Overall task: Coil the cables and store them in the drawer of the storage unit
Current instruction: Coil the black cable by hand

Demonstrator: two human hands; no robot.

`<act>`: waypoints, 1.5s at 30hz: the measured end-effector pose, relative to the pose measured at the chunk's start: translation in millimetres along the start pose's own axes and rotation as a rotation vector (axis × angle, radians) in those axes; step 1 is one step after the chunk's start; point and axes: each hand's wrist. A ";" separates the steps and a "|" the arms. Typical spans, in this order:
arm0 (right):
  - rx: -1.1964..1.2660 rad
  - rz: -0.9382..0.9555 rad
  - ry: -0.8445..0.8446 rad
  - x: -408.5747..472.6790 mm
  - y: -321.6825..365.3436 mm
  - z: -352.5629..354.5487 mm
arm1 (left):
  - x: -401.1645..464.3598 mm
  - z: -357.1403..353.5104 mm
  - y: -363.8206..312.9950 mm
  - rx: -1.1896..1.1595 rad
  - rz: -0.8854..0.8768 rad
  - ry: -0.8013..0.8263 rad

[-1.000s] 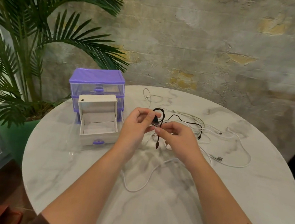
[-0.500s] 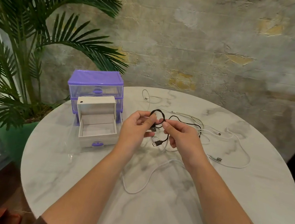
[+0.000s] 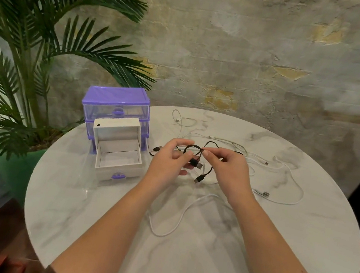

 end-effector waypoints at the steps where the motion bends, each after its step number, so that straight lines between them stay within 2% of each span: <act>1: -0.015 0.014 -0.003 0.0 0.1 0.2 | -0.3 -0.4 -0.5 0.012 -0.008 -0.010; 4: -0.024 0.031 0.023 -1.9 2.7 0.1 | 0.1 0.6 -1.4 0.033 -0.016 -0.040; 9: 0.208 -0.227 0.186 -0.8 9.6 7.9 | 2.1 3.4 0.0 0.031 -0.007 -0.098; 12: 0.317 -0.289 0.287 0.5 11.2 14.7 | 3.7 5.4 -0.7 0.001 0.013 -0.112; 19: 0.336 -0.177 0.119 3.2 7.6 13.0 | 7.6 4.2 2.5 0.008 0.009 -0.056; 30: 0.288 -0.046 0.007 1.3 9.5 7.8 | 7.5 2.3 3.9 0.101 -0.041 -0.034; 37: 0.491 -0.260 0.141 2.2 5.4 13.2 | 5.5 3.4 2.0 -0.070 0.015 -0.016; 45: 0.444 -0.264 0.170 2.0 4.2 10.7 | 1.6 3.4 -4.4 -0.176 0.091 0.026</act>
Point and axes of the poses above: each hand's wrist, its own x-axis towards the middle knuckle, its own z-axis out of the back of the hand, y = z × x, and after that the axes turned 10 degrees about x, right-handed
